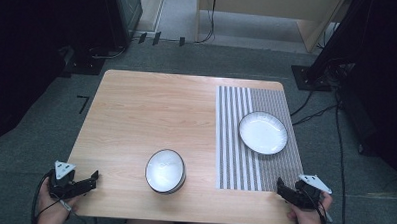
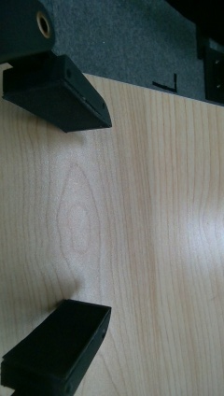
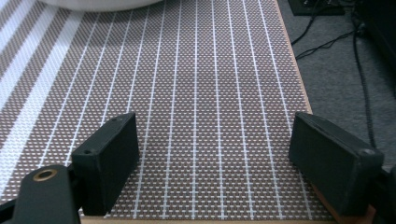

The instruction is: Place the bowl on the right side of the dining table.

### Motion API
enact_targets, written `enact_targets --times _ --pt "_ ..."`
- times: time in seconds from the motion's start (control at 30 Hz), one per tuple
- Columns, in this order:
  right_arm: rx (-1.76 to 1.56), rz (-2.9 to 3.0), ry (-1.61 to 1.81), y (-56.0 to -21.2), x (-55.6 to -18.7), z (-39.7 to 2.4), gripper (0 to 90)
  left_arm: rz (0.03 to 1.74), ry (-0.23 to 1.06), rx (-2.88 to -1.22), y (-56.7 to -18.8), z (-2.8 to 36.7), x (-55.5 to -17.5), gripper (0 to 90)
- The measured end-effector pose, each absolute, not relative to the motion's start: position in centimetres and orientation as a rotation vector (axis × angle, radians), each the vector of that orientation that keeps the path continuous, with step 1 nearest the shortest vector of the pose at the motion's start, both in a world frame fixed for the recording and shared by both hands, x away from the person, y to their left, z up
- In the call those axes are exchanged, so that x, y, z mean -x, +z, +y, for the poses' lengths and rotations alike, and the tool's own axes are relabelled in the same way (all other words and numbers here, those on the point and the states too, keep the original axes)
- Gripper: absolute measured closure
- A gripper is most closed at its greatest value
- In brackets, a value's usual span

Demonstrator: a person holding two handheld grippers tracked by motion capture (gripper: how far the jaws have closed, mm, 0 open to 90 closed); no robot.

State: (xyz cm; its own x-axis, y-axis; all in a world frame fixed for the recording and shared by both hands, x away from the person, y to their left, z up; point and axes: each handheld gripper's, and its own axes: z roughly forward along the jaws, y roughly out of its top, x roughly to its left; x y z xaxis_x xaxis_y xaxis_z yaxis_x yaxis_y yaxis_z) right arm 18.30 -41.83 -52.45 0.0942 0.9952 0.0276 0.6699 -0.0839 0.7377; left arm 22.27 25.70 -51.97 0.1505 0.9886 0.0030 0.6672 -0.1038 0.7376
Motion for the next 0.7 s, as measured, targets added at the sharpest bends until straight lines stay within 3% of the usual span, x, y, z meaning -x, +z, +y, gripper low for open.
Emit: enact_targets --times 0.7 --pt "-1.847 1.561 0.774 -51.3 -18.0 -41.8 19.1 1.579 0.692 -1.844 -51.9 25.7 -22.4 8.6"
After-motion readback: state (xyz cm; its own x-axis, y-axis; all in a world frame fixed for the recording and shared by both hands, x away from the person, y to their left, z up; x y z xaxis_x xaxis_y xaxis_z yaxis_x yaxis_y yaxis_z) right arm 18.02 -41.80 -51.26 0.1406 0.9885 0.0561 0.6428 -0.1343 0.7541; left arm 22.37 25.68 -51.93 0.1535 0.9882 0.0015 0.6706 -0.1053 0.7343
